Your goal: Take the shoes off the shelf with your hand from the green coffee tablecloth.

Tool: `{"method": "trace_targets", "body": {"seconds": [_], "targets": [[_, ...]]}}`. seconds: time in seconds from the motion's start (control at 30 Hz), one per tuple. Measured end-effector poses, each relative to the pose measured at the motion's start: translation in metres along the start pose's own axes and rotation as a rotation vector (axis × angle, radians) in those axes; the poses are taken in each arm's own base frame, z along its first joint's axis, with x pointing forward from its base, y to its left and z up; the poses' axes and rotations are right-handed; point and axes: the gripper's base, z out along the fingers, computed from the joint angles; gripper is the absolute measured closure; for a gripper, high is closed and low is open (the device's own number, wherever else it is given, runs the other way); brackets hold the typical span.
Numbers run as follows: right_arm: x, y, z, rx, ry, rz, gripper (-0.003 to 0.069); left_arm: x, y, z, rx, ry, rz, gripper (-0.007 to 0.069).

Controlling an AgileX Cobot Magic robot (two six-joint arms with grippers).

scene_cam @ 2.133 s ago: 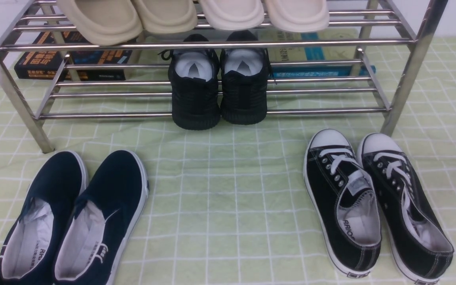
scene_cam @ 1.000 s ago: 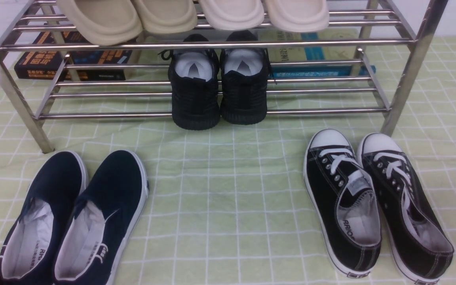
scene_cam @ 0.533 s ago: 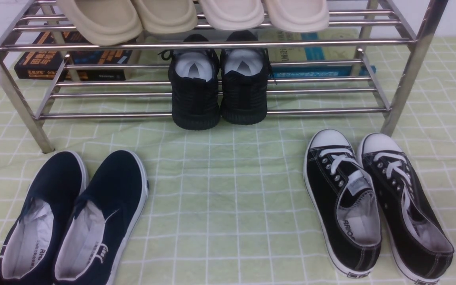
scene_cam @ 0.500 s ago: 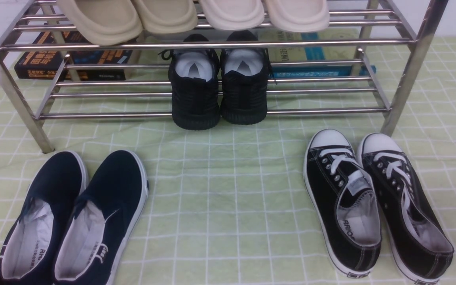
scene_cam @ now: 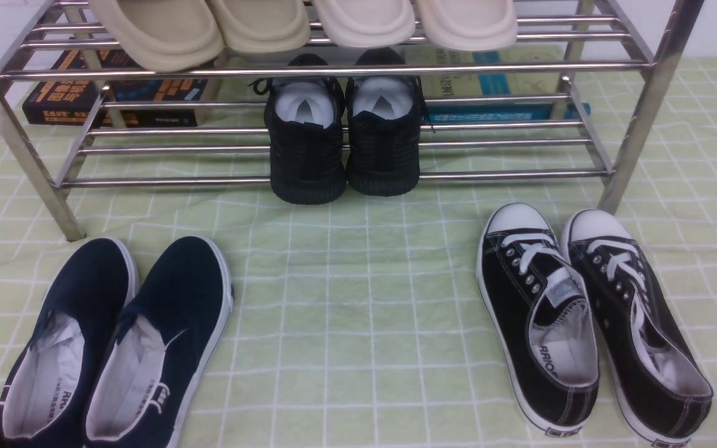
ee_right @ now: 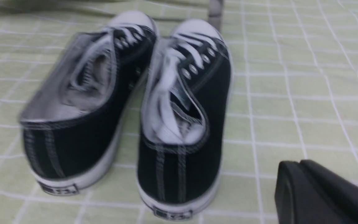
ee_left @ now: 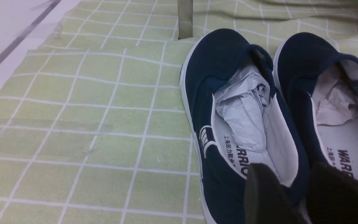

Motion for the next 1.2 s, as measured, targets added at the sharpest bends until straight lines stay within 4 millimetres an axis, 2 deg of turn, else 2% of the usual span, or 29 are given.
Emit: {"method": "trace_targets", "body": {"seconds": [0.17, 1.2], "targets": [[0.0006, -0.0026, -0.0004, 0.049, 0.002, 0.023, 0.0622, 0.0, 0.0, 0.0, 0.0, 0.0, 0.0, 0.0385], [0.0012, -0.0026, -0.0005, 0.049, 0.012, 0.027, 0.0579, 0.0, 0.0, 0.0, 0.0, 0.0, 0.0, 0.0385]]}}
